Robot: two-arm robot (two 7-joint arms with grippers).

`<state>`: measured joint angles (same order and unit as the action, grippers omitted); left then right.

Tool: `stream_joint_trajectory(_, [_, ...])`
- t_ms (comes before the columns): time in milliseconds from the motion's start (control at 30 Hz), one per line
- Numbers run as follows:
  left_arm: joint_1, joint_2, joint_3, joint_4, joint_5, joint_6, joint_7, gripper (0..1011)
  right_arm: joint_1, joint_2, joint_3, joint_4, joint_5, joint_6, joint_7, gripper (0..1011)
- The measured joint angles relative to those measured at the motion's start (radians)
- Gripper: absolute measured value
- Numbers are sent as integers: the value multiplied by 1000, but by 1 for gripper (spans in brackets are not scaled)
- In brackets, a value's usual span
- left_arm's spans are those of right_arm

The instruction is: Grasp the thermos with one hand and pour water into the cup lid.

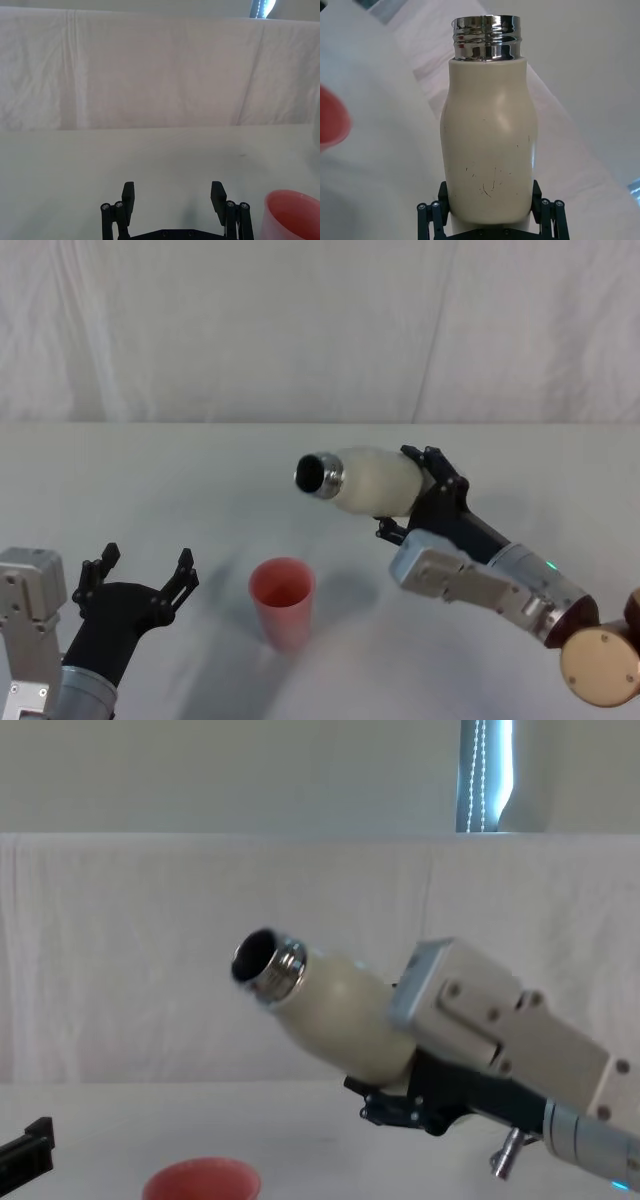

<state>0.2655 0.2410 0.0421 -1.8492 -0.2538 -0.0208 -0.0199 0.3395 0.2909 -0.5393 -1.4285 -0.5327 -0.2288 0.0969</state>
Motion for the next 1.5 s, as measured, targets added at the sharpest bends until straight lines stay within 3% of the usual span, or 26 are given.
stream_joint_trajectory(333, [0,0,0,0,0,0,0,1001,-26,-29,70,-4,171,-10,76,951])
stream_joint_trajectory(433, [0,0,0,0,0,0,0,1001,-36,-41,98,-4,243,-10,109,951])
stream_joint_trajectory(500, [0,0,0,0,0,0,0,1001,-38,-44,104,-4,259,-9,114,951])
stream_joint_trajectory(767, [0,0,0,0,0,0,0,1001,-58,-70,162,-6,411,16,167,951])
stream_joint_trajectory(1233, [0,0,0,0,0,0,0,1001,-78,-100,229,0,602,72,221,951])
stream_joint_trajectory(1500, [0,0,0,0,0,0,0,1001,-76,-106,242,17,661,93,232,950])
